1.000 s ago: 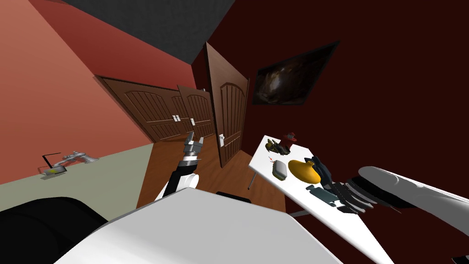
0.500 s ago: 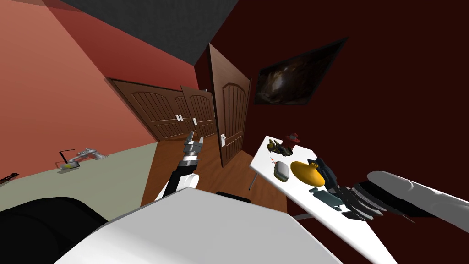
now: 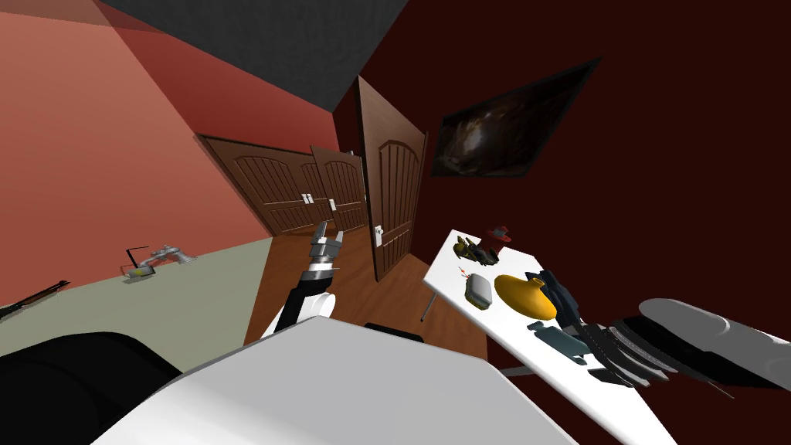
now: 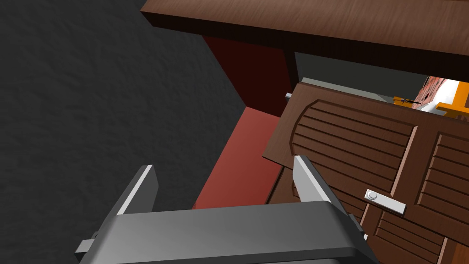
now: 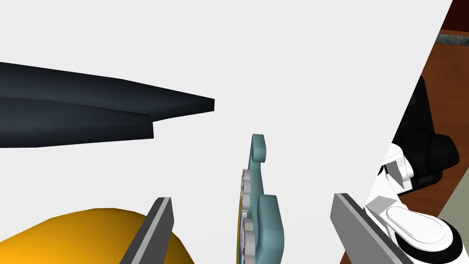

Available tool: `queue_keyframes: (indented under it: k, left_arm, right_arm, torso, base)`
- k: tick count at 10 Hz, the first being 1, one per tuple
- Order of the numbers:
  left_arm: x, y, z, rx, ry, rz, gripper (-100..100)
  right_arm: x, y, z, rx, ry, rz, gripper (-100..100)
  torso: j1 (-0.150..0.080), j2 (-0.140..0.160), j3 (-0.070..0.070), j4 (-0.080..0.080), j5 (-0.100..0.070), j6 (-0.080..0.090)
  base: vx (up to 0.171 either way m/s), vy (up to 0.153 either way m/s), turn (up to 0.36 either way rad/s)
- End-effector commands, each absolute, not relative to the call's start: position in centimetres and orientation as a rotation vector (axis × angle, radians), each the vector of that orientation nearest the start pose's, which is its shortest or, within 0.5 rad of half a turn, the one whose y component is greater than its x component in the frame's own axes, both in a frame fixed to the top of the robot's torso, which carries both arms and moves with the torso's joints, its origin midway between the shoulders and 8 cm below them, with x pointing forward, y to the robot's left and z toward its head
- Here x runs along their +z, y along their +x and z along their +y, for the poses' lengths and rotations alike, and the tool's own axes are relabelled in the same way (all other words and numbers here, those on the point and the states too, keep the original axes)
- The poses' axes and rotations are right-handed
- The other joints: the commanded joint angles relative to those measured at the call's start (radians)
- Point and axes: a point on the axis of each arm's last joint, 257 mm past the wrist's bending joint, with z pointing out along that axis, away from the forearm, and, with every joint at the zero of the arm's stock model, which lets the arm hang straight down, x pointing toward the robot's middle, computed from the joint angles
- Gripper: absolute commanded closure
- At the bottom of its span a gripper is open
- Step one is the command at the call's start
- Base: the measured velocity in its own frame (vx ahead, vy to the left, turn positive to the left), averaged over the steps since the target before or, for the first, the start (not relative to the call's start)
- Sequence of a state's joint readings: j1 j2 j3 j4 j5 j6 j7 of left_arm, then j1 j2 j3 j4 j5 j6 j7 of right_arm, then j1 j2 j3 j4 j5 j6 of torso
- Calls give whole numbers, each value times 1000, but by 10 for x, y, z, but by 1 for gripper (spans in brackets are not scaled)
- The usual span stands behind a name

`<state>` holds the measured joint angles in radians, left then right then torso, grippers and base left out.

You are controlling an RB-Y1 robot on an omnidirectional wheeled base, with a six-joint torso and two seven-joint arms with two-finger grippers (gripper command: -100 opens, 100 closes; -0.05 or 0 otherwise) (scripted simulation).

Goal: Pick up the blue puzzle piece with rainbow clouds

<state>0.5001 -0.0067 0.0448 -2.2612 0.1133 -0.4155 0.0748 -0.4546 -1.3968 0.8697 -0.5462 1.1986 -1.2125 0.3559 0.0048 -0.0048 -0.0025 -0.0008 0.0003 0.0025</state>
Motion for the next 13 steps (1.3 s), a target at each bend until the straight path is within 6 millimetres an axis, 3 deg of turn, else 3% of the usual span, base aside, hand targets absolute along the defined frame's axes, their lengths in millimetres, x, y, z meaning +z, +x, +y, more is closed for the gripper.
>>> queue_keyframes:
  k: [1,3,5,6,8,10,11,13]
  left_arm:
    - [0,355,311,-1374,-840,575,0]
    - [0,355,311,-1374,-840,575,0]
    - [0,355,311,-1374,-840,575,0]
    - [0,355,311,-1374,-840,575,0]
    - [0,355,311,-1374,-840,575,0]
    - [0,355,311,-1374,-840,575,0]
    - [0,355,311,-1374,-840,575,0]
    - [0,355,311,-1374,-840,575,0]
  right_arm:
    - [-294,228,-696,-76,-1572,2689,-100]
    - [-300,220,-690,-35,-1552,2701,-100]
    - [-300,228,-684,-25,-1514,2681,-100]
    - [-293,206,-707,-84,-1505,2730,-100]
    - [-300,196,-703,-49,-1493,2750,-100]
    - [-299,205,-697,-39,-1445,2726,-100]
    - [-291,182,-720,-102,-1436,2779,-100]
    - [-297,177,-714,-66,-1392,2789,-100]
  torso:
    - [0,0,0,0,0,0]
    - [0,0,0,0,0,0]
    - [0,0,0,0,0,0]
    - [0,0,0,0,0,0]
    - [0,0,0,0,0,0]
    - [0,0,0,0,0,0]
    - [0,0,0,0,0,0]
    - [0,0,0,0,0,0]
  base:
    - [-9,8,190]
    - [-5,1,56]
    - [-1,1,-9]
    - [-9,9,195]
    - [-8,1,54]
    - [0,0,-12]
    - [-7,10,197]
    - [-8,1,48]
